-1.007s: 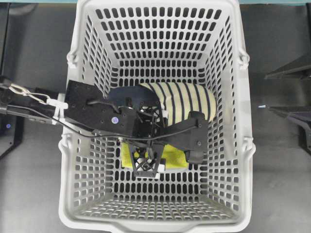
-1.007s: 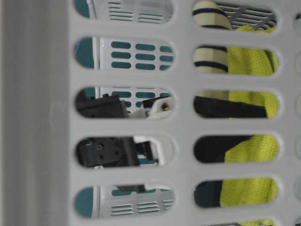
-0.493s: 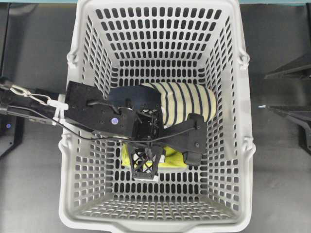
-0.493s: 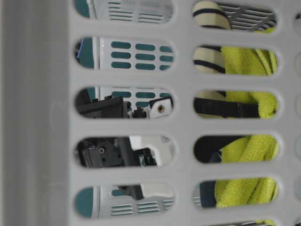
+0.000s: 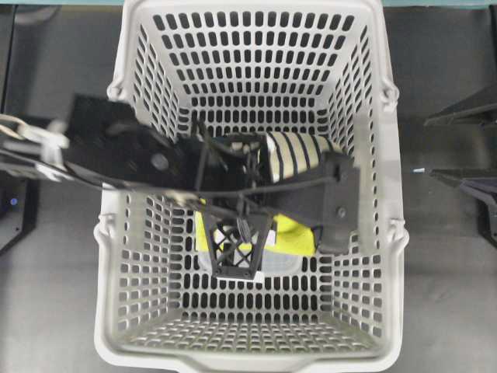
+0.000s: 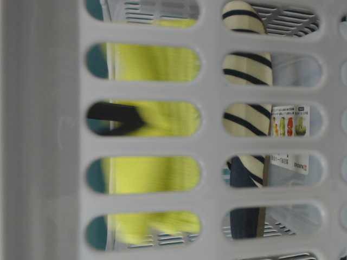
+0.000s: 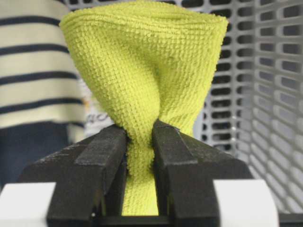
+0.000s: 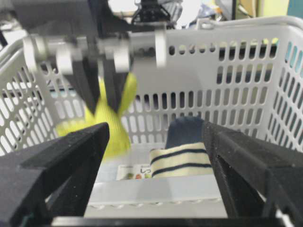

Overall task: Pick up the yellow cloth from the shopping basket with the left arm.
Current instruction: 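Lift the yellow cloth upward out of the basket with the left gripper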

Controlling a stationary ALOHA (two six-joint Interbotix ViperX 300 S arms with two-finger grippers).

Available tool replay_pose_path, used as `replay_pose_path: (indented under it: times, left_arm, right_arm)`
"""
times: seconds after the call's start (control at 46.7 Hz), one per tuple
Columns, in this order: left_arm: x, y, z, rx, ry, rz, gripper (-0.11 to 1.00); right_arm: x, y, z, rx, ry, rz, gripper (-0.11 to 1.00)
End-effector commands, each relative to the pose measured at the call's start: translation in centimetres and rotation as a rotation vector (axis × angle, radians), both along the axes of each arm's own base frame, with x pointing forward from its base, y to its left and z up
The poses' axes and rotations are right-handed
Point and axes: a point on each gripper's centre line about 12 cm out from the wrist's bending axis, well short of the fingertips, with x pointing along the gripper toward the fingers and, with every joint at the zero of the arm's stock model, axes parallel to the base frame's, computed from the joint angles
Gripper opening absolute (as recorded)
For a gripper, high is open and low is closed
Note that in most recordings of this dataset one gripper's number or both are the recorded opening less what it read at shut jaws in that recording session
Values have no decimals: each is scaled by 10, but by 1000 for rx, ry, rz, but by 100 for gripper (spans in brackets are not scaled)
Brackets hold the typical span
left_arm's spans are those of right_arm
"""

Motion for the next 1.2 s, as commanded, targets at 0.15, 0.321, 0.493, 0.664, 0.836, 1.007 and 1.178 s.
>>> replay_pose_path:
  times: [0.15, 0.321, 0.493, 0.664, 0.836, 1.007, 1.178]
  left_arm:
    - [-29, 4, 111, -17, -67, 24, 13]
    - [-23, 4, 117, -19, -79, 26, 13]
    - [-22, 5, 113, -15, -59, 27, 13]
    - [-21, 6, 111, -11, -53, 25, 13]
    - [-21, 6, 111, -11, -53, 26, 13]
    - [-21, 6, 110, -11, -52, 26, 13]
    - [-21, 6, 109, -10, -49, 25, 13]
  right_arm:
    - [-2, 0, 8, 6, -34, -1, 76]
    - [-4, 0, 9, 7, -45, -2, 76]
    - [-5, 0, 9, 8, -51, -2, 76]
    - [-5, 0, 11, 10, -65, -1, 76]
    - [-5, 0, 11, 10, -65, -1, 75]
    - [-5, 0, 11, 10, -65, -1, 75]
    - [-5, 0, 11, 10, -65, -1, 75]
